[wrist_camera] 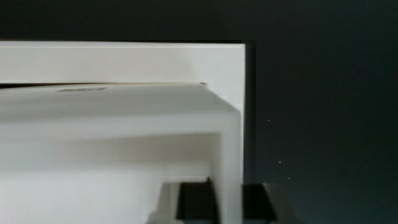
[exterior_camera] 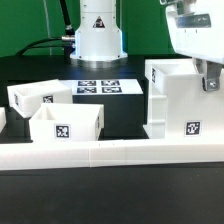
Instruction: Assemble drawer
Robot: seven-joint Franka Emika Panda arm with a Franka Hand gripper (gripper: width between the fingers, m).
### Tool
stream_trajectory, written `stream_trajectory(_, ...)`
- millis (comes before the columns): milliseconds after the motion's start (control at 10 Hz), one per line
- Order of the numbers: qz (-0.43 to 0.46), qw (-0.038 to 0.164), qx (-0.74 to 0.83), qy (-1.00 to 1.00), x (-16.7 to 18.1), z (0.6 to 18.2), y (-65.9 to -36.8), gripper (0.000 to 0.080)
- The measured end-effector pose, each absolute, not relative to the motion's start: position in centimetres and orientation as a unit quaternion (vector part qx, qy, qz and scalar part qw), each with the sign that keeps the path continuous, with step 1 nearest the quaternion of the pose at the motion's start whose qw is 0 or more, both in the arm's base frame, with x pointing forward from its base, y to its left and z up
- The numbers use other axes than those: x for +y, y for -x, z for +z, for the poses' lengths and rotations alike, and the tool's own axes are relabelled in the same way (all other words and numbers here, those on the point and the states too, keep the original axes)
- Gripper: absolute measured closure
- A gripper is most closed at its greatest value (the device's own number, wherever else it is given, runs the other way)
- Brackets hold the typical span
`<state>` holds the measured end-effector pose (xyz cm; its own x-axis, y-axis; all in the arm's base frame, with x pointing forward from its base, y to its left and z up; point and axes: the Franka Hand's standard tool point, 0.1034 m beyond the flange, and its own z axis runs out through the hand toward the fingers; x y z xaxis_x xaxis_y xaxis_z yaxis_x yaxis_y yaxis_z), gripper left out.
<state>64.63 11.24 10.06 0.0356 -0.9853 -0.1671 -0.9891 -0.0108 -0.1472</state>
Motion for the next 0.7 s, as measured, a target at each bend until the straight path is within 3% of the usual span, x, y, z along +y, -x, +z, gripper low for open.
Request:
stream_trajectory(100, 0.008, 0.112, 0.693, 0.712, 11.3, 10.0, -64.6, 0.0757)
stream_trajectory(200, 0.008, 0.112, 0.692, 0.713, 11.3, 10.0, -64.6, 0.0547)
stream_trajectory(300, 0.007, 0.113, 0.691, 0.714, 11.3, 10.1, -64.7, 0.0399)
stream_trajectory(400, 0.001, 0.116, 0.681, 0.723, 11.3, 10.3, -64.7, 0.0399)
stream_trajectory(500, -0.011, 0.12, 0.662, 0.74, 11.2, 10.4, -64.2, 0.023)
stream_trajectory(600, -0.01, 0.117, 0.641, 0.759, 11.1, 10.8, -63.2, 0.023)
stream_trajectory(700, -0.011, 0.117, 0.621, 0.775, 11.2, 11.9, -62.5, 0.0165)
